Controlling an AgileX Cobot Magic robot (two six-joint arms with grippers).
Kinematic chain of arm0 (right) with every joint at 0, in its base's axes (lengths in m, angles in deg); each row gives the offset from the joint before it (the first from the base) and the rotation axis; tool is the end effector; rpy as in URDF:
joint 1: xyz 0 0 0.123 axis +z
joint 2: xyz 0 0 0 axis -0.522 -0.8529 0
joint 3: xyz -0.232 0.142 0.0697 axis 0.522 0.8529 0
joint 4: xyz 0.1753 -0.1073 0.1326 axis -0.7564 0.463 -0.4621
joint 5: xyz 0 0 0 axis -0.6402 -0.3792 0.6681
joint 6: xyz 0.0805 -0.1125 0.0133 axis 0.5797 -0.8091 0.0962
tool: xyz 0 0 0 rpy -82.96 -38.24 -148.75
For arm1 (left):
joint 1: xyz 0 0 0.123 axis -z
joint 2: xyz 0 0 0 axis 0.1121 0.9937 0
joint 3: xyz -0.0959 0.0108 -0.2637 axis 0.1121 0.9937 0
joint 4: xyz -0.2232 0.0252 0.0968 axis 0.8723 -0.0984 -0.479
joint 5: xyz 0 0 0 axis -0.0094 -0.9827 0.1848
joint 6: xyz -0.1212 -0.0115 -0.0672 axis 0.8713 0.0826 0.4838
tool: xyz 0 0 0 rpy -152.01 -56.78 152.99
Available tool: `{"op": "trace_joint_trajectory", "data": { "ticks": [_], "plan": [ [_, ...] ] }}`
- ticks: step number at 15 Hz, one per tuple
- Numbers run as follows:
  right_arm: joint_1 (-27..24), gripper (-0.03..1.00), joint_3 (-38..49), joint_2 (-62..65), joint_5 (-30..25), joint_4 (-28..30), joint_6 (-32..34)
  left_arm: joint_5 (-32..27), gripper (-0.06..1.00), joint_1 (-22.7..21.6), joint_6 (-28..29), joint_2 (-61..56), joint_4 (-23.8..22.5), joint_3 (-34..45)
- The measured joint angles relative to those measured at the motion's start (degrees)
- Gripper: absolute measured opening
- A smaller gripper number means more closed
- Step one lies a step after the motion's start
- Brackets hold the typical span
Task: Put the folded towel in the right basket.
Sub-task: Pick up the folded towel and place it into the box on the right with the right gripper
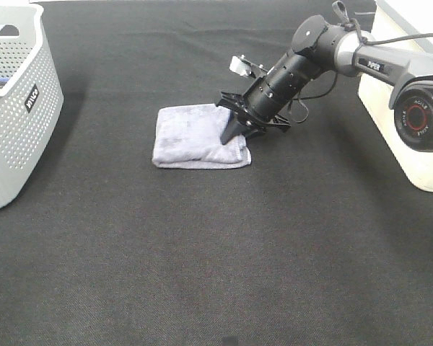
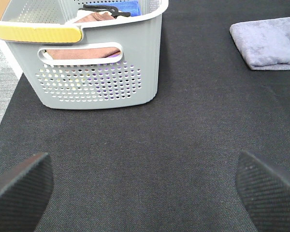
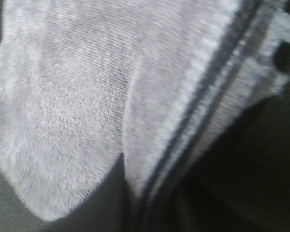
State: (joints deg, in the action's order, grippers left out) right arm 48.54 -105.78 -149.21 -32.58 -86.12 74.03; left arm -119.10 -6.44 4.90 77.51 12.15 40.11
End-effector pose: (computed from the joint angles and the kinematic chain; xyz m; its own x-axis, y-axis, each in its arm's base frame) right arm 0.4961 0.2311 0.0451 -0.9565 -0.1949 -0.2172 -0.2848 0.7863 0.5483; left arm 0.0358 0.0000 0.2518 -0.4490 -0.0001 -0.8935 -0.0001 1.0000 -0.0001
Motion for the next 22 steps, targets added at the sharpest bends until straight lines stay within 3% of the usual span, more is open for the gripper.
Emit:
{"op": "trace_joint_trajectory", "data": {
  "ticks": [1, 10, 15, 17, 22],
  "plan": [
    [0.0, 0.07, -0.34, 0.0, -0.06, 0.8, 0.06, 0.0, 0.97, 0.0, 0.0, 0.0, 0.0, 0.0],
    [0.17, 0.07, -17.88, 7.22, -6.02, 11.57, 0.06, 0.0, 0.97, 0.0, 0.0, 0.0, 0.0, 0.0],
    [-1.55, 0.07, -19.19, 16.1, -6.42, 20.34, 0.17, 0.0, 0.97, 0.0, 0.0, 0.0, 0.0, 0.0],
    [-4.13, 0.07, -19.19, 20.91, -6.53, 24.35, 0.74, 0.0, 0.97, 0.0, 0.0, 0.0, 0.0, 0.0],
    [-16.27, 0.07, -19.25, 28.07, -6.53, 24.87, 2.81, 0.0, 0.97, 0.0, 0.0, 0.0, 0.0, 0.0]
  ]
}}
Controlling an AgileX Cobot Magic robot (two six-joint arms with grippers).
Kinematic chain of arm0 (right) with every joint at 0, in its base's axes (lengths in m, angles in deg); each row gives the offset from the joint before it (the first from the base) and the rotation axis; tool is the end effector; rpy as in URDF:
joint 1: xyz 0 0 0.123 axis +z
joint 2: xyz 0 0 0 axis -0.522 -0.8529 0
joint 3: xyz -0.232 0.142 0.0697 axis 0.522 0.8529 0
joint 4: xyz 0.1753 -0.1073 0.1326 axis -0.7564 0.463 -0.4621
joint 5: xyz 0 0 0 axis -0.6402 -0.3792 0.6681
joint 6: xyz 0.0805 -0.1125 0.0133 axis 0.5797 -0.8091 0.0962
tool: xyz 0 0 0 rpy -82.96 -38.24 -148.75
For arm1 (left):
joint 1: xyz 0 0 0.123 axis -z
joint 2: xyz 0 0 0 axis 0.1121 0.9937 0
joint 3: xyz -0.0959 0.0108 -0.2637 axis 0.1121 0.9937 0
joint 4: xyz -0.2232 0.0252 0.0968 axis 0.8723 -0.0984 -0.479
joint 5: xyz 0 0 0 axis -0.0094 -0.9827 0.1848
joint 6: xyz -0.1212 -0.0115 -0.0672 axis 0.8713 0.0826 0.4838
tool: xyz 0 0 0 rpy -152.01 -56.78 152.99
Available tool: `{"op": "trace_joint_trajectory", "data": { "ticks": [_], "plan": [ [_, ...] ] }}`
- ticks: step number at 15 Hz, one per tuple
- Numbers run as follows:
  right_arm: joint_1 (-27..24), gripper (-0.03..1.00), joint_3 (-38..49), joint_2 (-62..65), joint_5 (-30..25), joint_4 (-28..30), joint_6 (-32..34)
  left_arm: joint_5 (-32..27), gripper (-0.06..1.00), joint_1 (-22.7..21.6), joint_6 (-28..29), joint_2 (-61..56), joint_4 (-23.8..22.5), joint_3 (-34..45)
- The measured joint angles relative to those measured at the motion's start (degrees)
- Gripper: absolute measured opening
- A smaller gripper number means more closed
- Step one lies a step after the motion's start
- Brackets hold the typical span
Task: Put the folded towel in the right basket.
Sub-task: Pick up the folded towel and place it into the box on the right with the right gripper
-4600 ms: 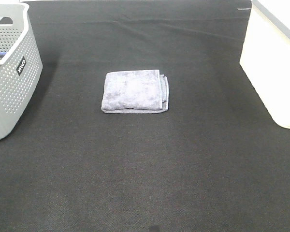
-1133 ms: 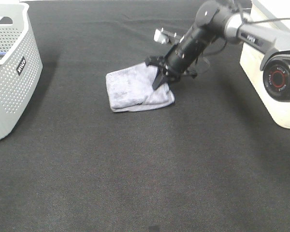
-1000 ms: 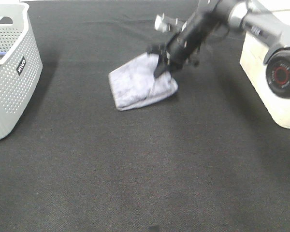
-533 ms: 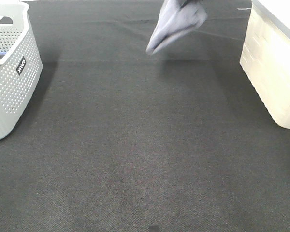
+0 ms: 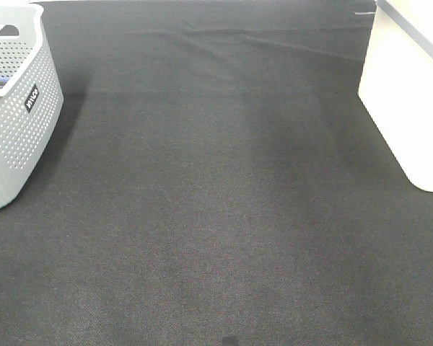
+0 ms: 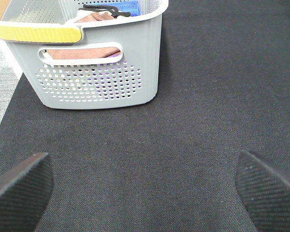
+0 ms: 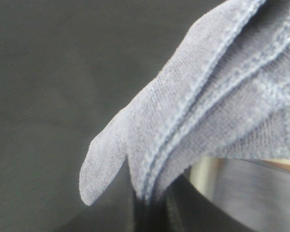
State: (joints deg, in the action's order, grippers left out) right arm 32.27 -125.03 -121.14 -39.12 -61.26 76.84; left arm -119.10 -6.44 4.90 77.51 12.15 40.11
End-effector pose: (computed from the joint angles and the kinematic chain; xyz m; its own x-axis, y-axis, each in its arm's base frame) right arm 0.5028 0.0350 0.3817 -0.6007 -0.0967 -0.7936 -0.2271 0.9724 0.0534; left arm 0.0358 0.0000 0.2518 -0.4490 -0.0001 -0.8935 -0.0001 1.0000 -0.0001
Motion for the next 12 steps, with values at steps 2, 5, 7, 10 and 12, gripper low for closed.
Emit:
{"op": "trace_joint_trajectory", "data": {
  "ticks": [2, 5, 7, 10, 12],
  "plan": [
    [-5.84, 0.07, 0.0, 0.97, 0.0, 0.4, 1.32, 0.0, 0.97, 0.0, 0.0, 0.0, 0.0, 0.0],
    [-12.03, 0.07, 3.67, 1.03, 0.0, 0.4, 1.78, 0.0, 0.97, 0.0, 0.0, 0.0, 0.0, 0.0],
    [-12.83, 0.07, 9.91, 1.09, 0.0, 0.92, 1.78, 0.0, 0.97, 0.0, 0.0, 0.0, 0.0, 0.0],
    [-12.83, 0.07, 19.82, 1.03, 0.0, 2.23, 1.78, 0.0, 0.97, 0.0, 0.0, 0.0, 0.0, 0.0],
    [-12.83, 0.13, 23.89, 0.92, 0.0, 3.78, 1.78, 0.0, 0.97, 0.0, 0.0, 0.0, 0.0, 0.0]
  ]
}}
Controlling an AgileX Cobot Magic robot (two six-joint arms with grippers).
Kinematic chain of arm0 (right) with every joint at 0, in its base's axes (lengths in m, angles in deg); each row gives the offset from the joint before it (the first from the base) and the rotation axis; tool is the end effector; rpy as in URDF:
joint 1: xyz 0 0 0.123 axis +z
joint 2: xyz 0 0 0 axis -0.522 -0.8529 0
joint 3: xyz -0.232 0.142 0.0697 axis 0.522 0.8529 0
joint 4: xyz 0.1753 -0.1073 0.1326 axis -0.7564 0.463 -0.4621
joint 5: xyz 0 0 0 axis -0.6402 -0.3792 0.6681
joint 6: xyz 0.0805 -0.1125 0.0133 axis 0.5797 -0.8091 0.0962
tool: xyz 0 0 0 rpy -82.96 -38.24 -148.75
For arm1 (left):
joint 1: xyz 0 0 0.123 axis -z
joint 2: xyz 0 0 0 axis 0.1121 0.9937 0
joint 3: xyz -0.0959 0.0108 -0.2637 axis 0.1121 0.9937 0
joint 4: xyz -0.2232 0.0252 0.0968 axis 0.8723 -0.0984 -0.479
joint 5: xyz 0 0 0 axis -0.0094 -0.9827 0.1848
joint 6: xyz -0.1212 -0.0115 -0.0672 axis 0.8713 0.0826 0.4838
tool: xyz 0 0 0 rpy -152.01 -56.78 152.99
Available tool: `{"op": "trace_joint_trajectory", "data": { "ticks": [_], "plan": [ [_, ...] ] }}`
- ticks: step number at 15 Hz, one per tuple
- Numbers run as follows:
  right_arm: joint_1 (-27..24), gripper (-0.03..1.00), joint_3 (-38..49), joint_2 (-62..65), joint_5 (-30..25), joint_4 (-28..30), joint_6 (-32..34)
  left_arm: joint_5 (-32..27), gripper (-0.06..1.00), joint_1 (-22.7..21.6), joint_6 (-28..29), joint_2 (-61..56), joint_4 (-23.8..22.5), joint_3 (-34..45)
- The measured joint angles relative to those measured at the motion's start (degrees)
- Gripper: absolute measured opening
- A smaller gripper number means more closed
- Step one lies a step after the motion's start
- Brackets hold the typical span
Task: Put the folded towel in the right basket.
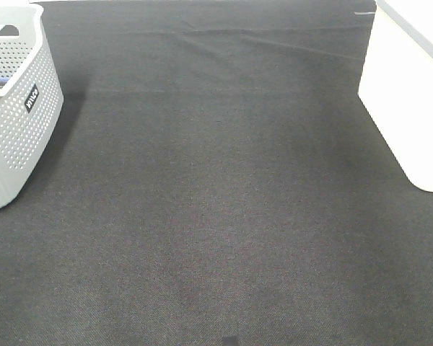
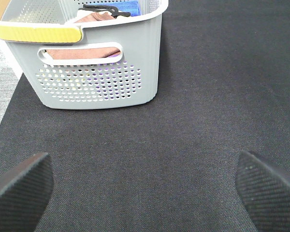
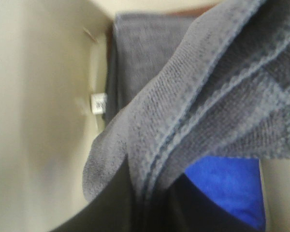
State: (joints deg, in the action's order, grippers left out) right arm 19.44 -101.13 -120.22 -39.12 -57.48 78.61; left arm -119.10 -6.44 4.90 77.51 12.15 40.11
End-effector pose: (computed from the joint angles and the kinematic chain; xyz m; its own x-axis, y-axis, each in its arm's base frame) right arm 0.4935 -0.0852 0.2601 -0.8677 0.1014 -0.4867 0.0693 0.9941 0.0836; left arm 0.0358 0.0000 0.2518 -0.4490 -0.0001 -0.8935 -0.0001 1.0000 -0.0001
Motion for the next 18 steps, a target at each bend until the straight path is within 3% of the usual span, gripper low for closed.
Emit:
{"op": "trace_joint_trajectory", "data": {
  "ticks": [2, 3, 5, 6, 8, 10, 14, 18],
  "plan": [
    [0.0, 0.46, 1.15, 0.0, 0.0, 0.11, 0.0, 0.0, 0.97, 0.0, 0.0, 0.0, 0.0, 0.0],
    [0.0, 0.46, 1.15, 0.0, 0.0, 0.11, 0.0, 0.0, 0.97, 0.0, 0.0, 0.0, 0.0, 0.0],
    [0.0, 0.72, 1.15, 0.11, 0.06, -1.26, 0.0, 0.0, 0.97, 0.0, 0.0, 0.0, 0.0, 0.0],
    [0.06, 0.78, 1.03, 0.29, 0.06, -4.87, 0.0, 0.0, 0.97, 0.0, 0.0, 0.0, 0.0, 0.0],
    [1.09, 0.8, 0.86, 1.55, 0.11, -8.02, 0.0, 0.0, 0.97, 0.0, 0.0, 0.0, 0.0, 0.0],
    [3.78, 0.8, 0.86, 4.18, 0.11, -7.28, 0.0, 0.0, 0.97, 0.0, 0.0, 0.0, 0.0, 0.0],
    [13.46, 0.8, 0.86, 9.63, 0.06, -1.32, 2.41, 0.0, 0.97, 0.0, 0.0, 0.0, 0.0, 0.0],
    [16.44, 0.8, 4.41, 15.36, 0.11, 1.89, 4.01, 0.0, 0.97, 0.0, 0.0, 0.0, 0.0, 0.0]
  ]
}}
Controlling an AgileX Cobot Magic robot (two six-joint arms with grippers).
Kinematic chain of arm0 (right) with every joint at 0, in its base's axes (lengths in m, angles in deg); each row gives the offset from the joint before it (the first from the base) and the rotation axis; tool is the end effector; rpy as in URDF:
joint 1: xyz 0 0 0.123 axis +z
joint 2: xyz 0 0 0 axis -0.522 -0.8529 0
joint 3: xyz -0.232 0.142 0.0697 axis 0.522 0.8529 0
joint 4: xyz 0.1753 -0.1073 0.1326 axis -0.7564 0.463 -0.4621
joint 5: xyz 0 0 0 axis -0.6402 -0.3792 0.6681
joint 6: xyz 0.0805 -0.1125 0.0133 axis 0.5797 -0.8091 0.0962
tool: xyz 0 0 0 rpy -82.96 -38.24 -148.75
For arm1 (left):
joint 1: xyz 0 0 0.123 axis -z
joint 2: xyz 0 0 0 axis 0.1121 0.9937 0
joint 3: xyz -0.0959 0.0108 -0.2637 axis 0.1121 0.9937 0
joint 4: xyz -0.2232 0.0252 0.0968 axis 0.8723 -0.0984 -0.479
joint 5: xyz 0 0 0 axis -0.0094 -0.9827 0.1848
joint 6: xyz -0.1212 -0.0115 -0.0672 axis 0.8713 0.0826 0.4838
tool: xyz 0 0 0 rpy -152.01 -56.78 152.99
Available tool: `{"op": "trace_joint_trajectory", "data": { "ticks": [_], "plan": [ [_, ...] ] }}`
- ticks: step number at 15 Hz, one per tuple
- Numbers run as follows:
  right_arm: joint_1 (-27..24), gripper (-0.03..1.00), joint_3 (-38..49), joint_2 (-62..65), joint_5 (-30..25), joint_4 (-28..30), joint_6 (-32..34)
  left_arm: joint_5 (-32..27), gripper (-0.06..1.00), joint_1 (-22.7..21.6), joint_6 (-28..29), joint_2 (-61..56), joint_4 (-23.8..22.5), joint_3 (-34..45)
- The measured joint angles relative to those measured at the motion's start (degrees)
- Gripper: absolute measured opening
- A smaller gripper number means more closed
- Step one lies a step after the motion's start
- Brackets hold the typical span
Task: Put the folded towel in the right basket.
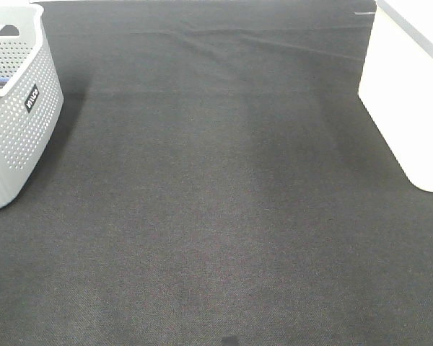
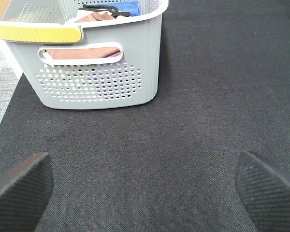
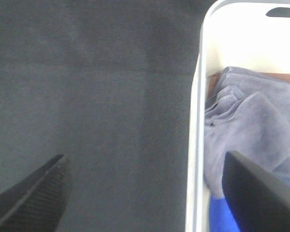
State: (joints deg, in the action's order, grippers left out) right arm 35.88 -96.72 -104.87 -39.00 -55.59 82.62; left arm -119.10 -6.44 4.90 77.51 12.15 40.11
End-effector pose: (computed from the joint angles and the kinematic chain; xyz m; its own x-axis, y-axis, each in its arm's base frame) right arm 0.4448 0.0496 0.3635 -0.7652 -0.0827 -0.6385 -0.1644 0.9840 0.0695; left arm 0.0358 0.0000 0.2518 -0.4490 -0.0001 -0.8935 -0.0001 1.0000 -0.0001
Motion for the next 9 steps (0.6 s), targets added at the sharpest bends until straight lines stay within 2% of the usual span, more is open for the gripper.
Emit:
{"op": "trace_joint_trajectory", "data": {
  "ticks": [3, 9],
  "plan": [
    [0.06, 0.8, 12.95, 9.85, 0.06, 1.09, 0.34, 0.0, 0.97, 0.0, 0.0, 0.0, 0.0, 0.0],
    [0.06, 0.8, 54.77, 37.76, 0.11, 1.6, 0.4, 0.0, 0.97, 0.0, 0.0, 0.0, 0.0, 0.0]
  ]
}}
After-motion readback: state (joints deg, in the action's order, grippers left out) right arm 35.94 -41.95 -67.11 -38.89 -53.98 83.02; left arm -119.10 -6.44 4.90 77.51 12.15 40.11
